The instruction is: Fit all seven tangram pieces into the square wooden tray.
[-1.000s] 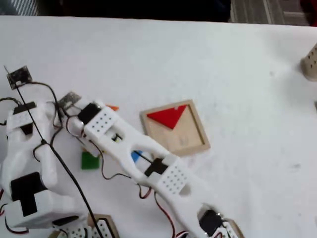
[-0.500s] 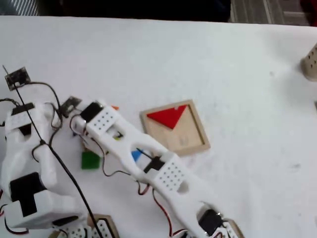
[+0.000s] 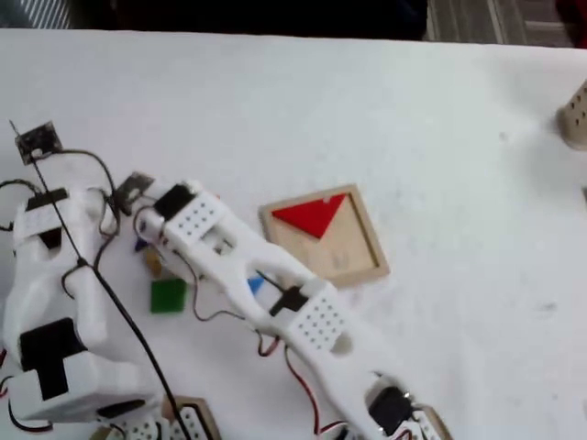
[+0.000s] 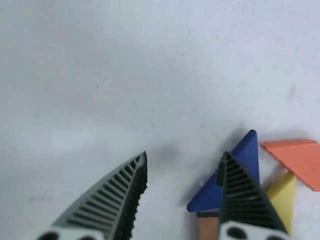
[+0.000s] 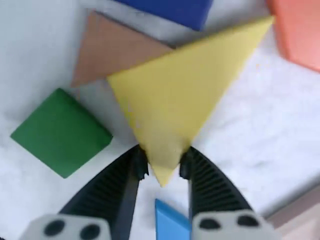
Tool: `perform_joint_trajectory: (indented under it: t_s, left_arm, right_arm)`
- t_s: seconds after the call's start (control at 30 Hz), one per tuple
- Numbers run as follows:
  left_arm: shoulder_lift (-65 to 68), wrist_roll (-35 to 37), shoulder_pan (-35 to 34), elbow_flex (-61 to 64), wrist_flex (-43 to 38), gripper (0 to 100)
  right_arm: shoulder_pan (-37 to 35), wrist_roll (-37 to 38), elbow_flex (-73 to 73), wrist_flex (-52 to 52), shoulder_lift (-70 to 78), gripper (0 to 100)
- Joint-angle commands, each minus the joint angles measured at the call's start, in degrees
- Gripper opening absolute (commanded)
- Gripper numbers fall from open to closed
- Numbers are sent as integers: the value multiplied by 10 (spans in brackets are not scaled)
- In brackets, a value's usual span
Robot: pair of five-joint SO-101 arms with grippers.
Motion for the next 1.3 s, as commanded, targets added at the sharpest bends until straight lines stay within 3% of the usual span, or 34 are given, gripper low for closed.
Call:
perform_joint_trajectory:
  t_s: [0.0,0.43,0.83,1.0,1.2,1.27]
  left_arm:
    - [-4,-6,8,-13,-9,238]
    - [-5,-7,9,-13,-9,238]
    - [-6,-3,-16,-18,-10,238]
    - [-6,-3,-15,-18,-10,238]
    - [-4,0,-28,-18,-27,238]
    - [-3,33,-44,-18,-34,238]
  right_arm:
    - [39,-26,-8,-11,-6,13]
    - [165,-66,-5,21,-61,17]
    - [176,-69,-2,83,-138,18]
    - [138,-21,-1,86,-153,25]
    - [49,-8,-1,36,-149,214]
    - [29,-7,-1,-3,-139,225]
